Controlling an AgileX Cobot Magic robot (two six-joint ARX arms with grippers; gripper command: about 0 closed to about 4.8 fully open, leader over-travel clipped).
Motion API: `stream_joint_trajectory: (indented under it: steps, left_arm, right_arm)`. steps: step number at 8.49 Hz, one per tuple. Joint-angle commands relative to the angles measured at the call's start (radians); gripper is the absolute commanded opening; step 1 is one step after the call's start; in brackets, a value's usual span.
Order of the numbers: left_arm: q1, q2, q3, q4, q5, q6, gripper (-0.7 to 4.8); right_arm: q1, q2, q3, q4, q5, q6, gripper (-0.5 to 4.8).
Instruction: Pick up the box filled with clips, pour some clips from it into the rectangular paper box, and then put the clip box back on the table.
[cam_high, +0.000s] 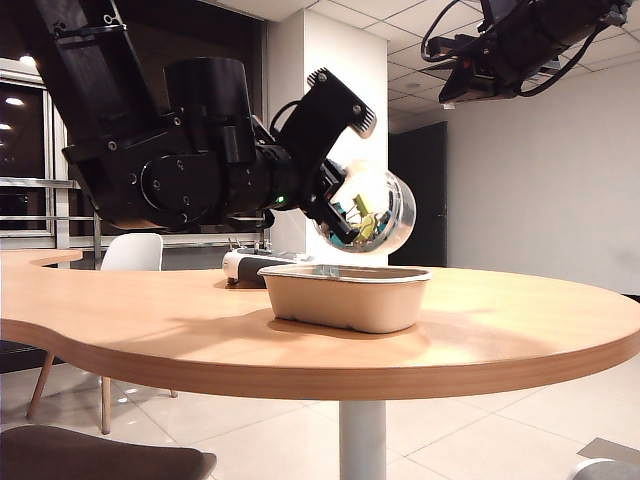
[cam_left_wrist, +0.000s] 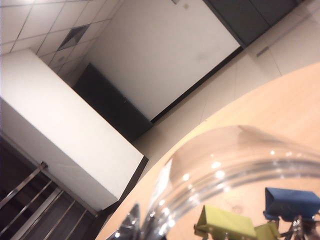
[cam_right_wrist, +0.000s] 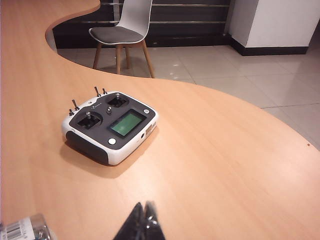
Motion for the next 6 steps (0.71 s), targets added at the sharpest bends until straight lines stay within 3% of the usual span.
stream_joint_trajectory:
  steps: [1, 2, 3, 5, 6]
  left_arm:
    - [0.000, -0.005, 0.002, 0.017, 0.013, 0.077, -0.06]
    - [0.000, -0.006, 0.002, 0.018, -0.017, -0.044, -0.06]
    - [0.000, -0.014, 0.002, 0.007, -0.128, -0.150, -0.06]
    - [0.003, -0.075, 0.003, -0.138, -0.179, -0.236, -0.06]
    - [0.024, -0.230, 0.080, -0.621, -0.201, -0.441, -0.06]
  right_arm:
    - [0.001, -0.007, 0.003, 0.010, -0.002, -0.002, -0.01]
    - [0.000, -0.007, 0.003, 0.010, -0.002, -0.002, -0.01]
    - [0.000, -0.007, 0.003, 0.009, -0.002, -0.002, -0.01]
    - [0.001, -0.007, 0.003, -0.004, -0.002, -0.001, -0.01]
    - [0.001, -0.007, 0.003, -0.013, -0.002, 0.005, -0.01]
